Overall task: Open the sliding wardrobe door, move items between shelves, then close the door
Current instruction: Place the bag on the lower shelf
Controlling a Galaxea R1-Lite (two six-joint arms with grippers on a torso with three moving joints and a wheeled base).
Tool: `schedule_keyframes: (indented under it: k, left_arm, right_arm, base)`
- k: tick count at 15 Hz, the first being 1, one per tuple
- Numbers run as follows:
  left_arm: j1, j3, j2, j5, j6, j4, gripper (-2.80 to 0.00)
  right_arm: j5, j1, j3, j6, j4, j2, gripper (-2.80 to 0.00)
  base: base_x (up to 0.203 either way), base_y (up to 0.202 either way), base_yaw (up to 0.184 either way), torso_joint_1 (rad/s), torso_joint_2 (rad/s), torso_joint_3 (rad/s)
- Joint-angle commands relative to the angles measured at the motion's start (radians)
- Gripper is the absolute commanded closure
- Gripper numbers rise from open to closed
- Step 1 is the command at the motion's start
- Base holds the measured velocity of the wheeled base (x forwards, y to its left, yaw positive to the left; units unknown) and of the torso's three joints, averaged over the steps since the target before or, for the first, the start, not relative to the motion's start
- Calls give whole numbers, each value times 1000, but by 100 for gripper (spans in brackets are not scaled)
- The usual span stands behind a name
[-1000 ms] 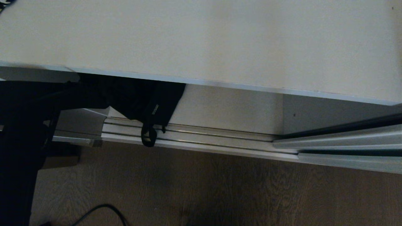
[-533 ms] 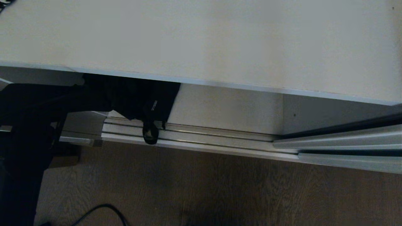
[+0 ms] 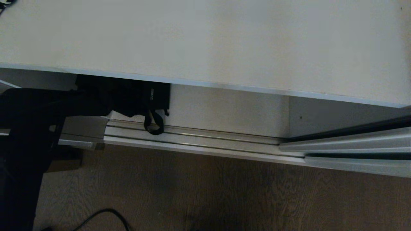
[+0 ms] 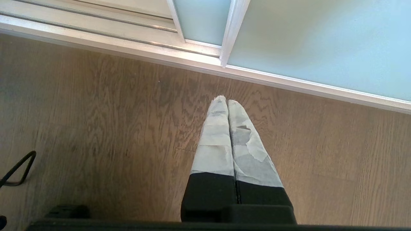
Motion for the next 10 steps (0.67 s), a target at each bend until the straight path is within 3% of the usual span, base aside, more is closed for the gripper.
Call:
schedule_keyframes:
  k: [1,3,4,8,10]
  left_arm:
    - [3,1,42,9,0,-6,0]
    - [7,1,42,7,4,4,0]
    - [7,1,41,4,3,7,-280]
    - [6,2,16,-21,-24,22,-280]
    - [5,3,-14,-69,-20,52,-280]
  right_arm:
    - [0,0,2,-1,0,-3,0]
    - [0,0,2,-1,0,-3,0]
    - [0,0,2,-1,0,-3,0]
    - [0,0,2,-1,0,-3,0]
    - [0,0,2,-1,0,-5,0]
  base:
    - [0,0,0,0,0,0]
    - [0,0,0,0,0,0]
    - [0,0,0,0,0,0]
    - [0,0,0,0,0,0]
    - [0,0,0,0,0,0]
